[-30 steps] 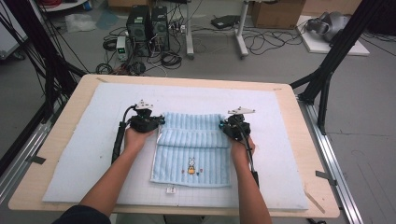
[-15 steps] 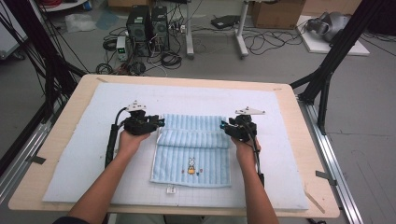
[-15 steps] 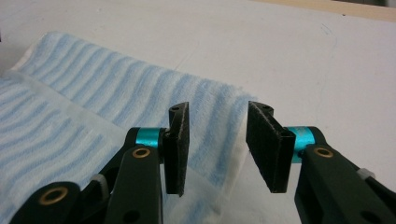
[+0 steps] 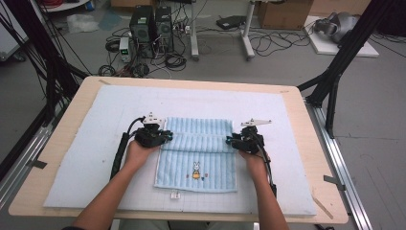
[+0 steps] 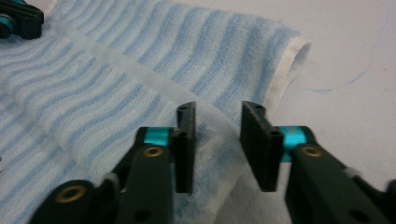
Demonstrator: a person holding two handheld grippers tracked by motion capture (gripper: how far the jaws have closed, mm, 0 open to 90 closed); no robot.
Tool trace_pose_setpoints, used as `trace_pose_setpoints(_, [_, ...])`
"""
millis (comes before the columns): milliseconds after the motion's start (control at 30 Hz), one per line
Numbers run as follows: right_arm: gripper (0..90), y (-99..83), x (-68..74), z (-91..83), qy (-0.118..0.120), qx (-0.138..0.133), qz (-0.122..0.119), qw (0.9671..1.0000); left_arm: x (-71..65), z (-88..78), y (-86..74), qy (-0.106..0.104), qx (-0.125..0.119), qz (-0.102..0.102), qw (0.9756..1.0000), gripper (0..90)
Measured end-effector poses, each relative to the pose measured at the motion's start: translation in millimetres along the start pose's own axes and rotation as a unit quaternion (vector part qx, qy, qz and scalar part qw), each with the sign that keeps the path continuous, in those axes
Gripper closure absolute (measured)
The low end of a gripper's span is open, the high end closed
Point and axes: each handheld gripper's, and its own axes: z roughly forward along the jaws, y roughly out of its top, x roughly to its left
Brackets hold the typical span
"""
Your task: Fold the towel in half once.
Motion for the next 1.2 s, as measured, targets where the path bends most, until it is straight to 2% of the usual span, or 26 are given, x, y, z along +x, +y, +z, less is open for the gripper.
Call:
trace_pose_setpoints(133, [86.2,-1.6,1.4,-2.7,0.006,0.012,-0.013,0.9998,-2.8,-7.7,-3.9,-0.003,-0.017,-0.003,0.9998,84.0])
trace_pose_setpoints(200, [87.8,-3.3,5.4,-4.5,-0.002,0.012,-0.029,0.9995,-4.7,-13.8,-4.9,-0.009,-0.031,-0.007,0.9995,83.9])
trace_pose_setpoints(333, [88.1,-5.2,9.3,-10.6,0.007,0.007,-0.035,0.9994,-7.6,-27.9,-6.7,-0.019,-0.062,-0.007,0.9979,83.9])
trace_pose_setpoints(433, [87.4,-4.7,11.9,-15.7,0.012,-0.002,-0.040,0.9991,-8.8,-33.9,-9.8,-0.024,-0.071,-0.013,0.9971,83.9])
trace_pose_setpoints(500, [71.6,-3.5,13.8,-18.3,0.009,-0.014,-0.039,0.9991,-9.3,-36.2,-12.1,-0.027,-0.074,-0.014,0.9968,83.9])
trace_pose_setpoints(533, [61.1,-2.5,13.9,-18.9,0.005,-0.025,-0.033,0.9991,-9.8,-37.0,-13.0,-0.028,-0.075,-0.017,0.9966,83.9])
trace_pose_setpoints(567, [55.5,-1.4,13.4,-19.1,0.000,-0.035,-0.023,0.9991,-10.3,-37.5,-13.6,-0.029,-0.076,-0.017,0.9966,83.9])
trace_pose_setpoints(600, [54.1,-0.5,13.0,-18.9,-0.004,-0.039,-0.015,0.9991,-10.6,-38.3,-14.3,-0.030,-0.077,-0.017,0.9964,83.9])
trace_pose_setpoints(667, [54.1,0.7,12.3,-15.9,-0.005,-0.029,-0.012,0.9995,-10.9,-39.7,-16.1,-0.033,-0.079,-0.020,0.9961,83.9])
trace_pose_setpoints(767, [57.0,-3.0,13.0,-4.7,-0.004,0.018,-0.019,0.9996,-11.4,-41.3,-20.4,-0.036,-0.079,-0.025,0.9959,83.8])
trace_pose_setpoints(800, [62.5,-4.7,13.1,-2.9,-0.001,0.023,-0.019,0.9996,-11.3,-41.9,-22.0,-0.039,-0.079,-0.026,0.9958,83.8])
trace_pose_setpoints(833, [73.3,-5.2,12.9,-4.3,0.006,0.023,-0.018,0.9996,-11.8,-42.2,-23.4,-0.041,-0.078,-0.028,0.9957,83.9])
trace_pose_setpoints(900, [81.8,-5.4,15.7,-6.5,0.004,0.030,-0.038,0.9988,-13.4,-43.8,-26.1,-0.043,-0.082,-0.027,0.9953,83.8])
trace_pose_setpoints(967, [82.5,-7.1,21.1,-9.3,-0.004,0.025,-0.059,0.9979,-15.4,-46.1,-28.5,-0.045,-0.085,-0.026,0.9950,83.8])
trace_pose_setpoints(1000, [82.6,-8.4,22.9,-11.3,-0.004,0.021,-0.062,0.9978,-15.8,-47.1,-29.8,-0.047,-0.087,-0.027,0.9948,83.8])
trace_pose_setpoints(1200, [82.5,-20.1,27.3,-28.0,0.011,-0.005,-0.054,0.9985,-21.5,-54.7,-34.8,-0.062,-0.093,-0.026,0.9934,83.8])
